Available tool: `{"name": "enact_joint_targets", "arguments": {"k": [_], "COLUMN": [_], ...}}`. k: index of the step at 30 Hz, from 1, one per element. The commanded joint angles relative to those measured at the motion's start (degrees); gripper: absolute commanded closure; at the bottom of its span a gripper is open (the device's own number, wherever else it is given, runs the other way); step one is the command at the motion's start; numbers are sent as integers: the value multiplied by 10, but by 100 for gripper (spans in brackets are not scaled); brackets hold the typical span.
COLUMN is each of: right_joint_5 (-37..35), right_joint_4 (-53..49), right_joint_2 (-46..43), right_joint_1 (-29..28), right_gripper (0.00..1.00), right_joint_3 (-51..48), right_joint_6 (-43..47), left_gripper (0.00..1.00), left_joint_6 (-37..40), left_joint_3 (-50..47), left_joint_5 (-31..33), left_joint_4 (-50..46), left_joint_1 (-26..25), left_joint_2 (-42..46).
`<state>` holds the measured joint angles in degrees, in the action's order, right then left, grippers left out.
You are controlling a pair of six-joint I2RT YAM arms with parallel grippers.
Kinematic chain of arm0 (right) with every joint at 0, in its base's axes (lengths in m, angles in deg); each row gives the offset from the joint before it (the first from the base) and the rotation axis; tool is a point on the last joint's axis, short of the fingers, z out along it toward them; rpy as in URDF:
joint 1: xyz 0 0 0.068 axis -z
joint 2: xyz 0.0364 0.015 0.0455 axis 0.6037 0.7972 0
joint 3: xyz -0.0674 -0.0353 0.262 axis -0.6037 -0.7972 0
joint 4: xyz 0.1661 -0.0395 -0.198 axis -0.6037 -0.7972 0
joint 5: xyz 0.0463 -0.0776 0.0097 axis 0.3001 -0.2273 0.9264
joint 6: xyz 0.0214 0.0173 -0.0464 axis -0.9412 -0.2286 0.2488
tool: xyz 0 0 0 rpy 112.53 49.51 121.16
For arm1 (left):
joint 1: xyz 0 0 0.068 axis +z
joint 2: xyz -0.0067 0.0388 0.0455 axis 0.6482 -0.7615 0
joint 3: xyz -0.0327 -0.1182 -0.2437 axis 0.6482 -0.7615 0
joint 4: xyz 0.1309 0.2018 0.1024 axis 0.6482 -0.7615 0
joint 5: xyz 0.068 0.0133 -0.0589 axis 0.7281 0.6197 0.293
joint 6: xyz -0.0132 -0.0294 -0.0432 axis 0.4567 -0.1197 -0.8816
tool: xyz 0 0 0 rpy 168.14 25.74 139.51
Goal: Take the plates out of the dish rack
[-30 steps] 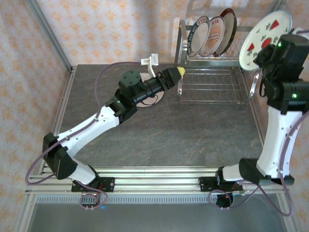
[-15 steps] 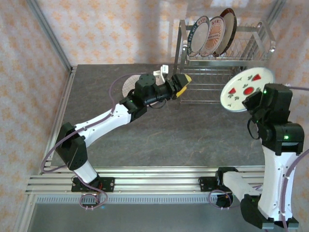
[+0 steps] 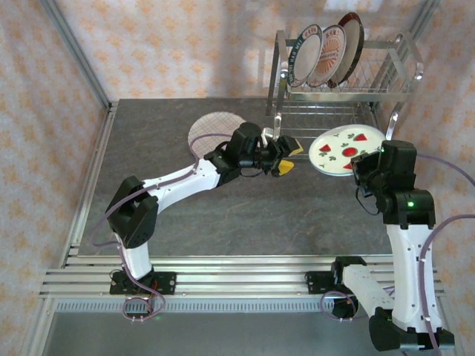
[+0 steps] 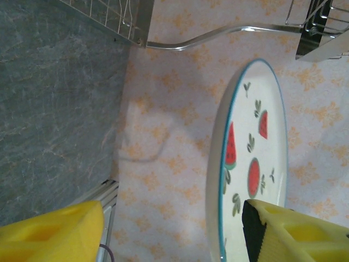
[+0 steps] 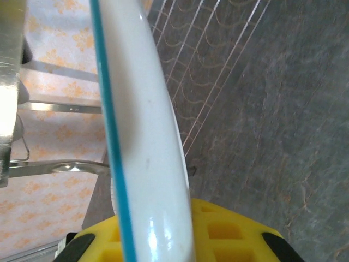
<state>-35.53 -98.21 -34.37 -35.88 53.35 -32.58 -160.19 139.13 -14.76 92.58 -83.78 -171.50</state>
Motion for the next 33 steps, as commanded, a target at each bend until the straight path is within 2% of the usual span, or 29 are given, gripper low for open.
{"name": "enact_joint_targets", "arguments": {"k": [1,7,10,12,17,22,23,27,28,31,33], "right_joint_5": [39,75,93,103,108,112,110,101,98,70,46], "right_joint_4": [113,143,173,180,184,179,175,147,133,83,64], "right_joint_2": [-21,-23,-26,-25,-29,-30,-30,-24,-21,-17,-21], "right_joint_1": [-3,-3,-3,-3,-3,-3,-2,-1,-1,-1,-1], "right_gripper": [100,100,100,100,100,100,100,100,93,63,47], "right_joint_3": [-8,-43,-64,-74,-84,-91,-91,-79,-72,-42,-22], "right_joint_6": [-46,-73,-97,-106,-112,-109,-105,-78,-65,-19,10], "left_gripper": [33,35,39,44,74,97,100,100,100,100,100], "left_joint_6": [-10,-6,0,-1,-1,4,5,15,23,53,75], "left_joint_3": [36,61,70,71,75,75,74,76,76,75,77], "left_joint_5": [-25,-36,-34,-30,-27,-28,-28,-26,-25,-16,-20], "left_joint_4": [12,10,3,6,10,5,5,4,4,4,1], "left_joint_1": [-8,-16,-18,-18,-18,-19,-19,-16,-15,-10,-7], "left_joint_2": [-6,-29,-37,-38,-41,-40,-39,-32,-28,-11,-5]}}
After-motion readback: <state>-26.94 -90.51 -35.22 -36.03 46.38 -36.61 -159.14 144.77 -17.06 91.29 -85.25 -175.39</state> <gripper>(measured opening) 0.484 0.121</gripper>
